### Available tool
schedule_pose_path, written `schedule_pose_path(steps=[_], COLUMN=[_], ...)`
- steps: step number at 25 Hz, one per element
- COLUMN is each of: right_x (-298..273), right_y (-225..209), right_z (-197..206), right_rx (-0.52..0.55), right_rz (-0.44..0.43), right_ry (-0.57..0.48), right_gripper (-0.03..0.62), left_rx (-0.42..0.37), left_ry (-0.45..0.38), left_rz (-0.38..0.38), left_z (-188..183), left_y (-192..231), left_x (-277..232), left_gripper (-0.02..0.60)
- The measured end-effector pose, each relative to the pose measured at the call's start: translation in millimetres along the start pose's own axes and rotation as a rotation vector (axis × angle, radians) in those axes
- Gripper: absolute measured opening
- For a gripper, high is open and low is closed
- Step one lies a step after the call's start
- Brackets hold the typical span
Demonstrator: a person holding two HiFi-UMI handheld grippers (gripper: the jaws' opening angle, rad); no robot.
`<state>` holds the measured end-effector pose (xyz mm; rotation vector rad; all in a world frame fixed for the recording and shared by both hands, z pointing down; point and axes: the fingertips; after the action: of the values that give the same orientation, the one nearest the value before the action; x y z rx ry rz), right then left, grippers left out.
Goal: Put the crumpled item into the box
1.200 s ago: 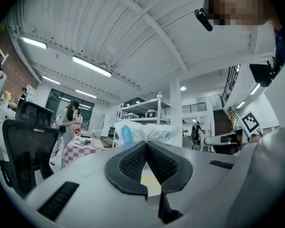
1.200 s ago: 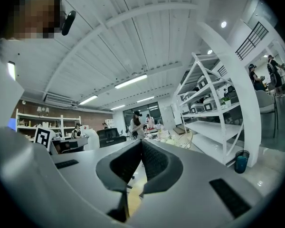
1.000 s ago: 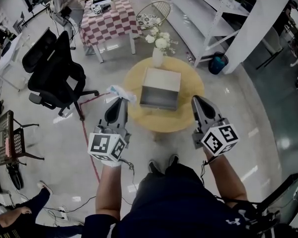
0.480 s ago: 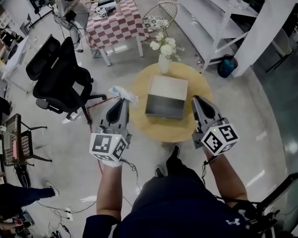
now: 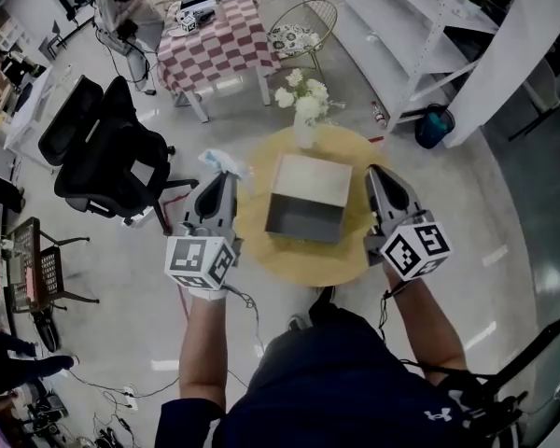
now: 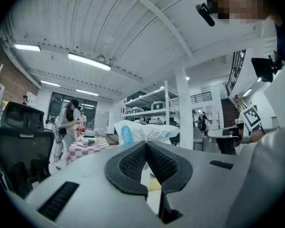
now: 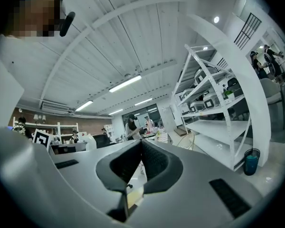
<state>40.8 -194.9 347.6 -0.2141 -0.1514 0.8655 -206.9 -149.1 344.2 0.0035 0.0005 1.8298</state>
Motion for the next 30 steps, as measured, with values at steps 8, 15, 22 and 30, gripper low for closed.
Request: schedule_pose_path(steps=[8, 15, 22, 30], right_x=[-22, -32, -37, -31], right_y=[-45, -70, -82, -94], right_z=[1, 8, 19, 36], right_rx=[-0.044, -0.076, -0.091, -0.108], right_rz=[-0.008, -0.005, 0.034, 0.147], right_ry=[0.011, 0.029, 0.043, 0.056], right_gripper=[0.002, 0.002, 0.002, 0.002], left_rx=[-0.061, -0.262, -0.463, -0.580], left_ry=[0.056, 0.189, 0.316, 0.481], left_rz=[0.030, 0.197, 0.396, 0.590], left_z=[10, 40, 81, 150], left_y=[-13, -45, -76, -82], left_x=[-42, -69, -92, -104], left_gripper=[0.017, 0.017, 0.017, 0.017])
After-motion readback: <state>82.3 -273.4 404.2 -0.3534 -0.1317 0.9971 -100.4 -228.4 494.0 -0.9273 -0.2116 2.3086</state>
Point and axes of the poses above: the fingertips, and each gripper's own axes: x backward along the fingers, y to its left, z out of its underside
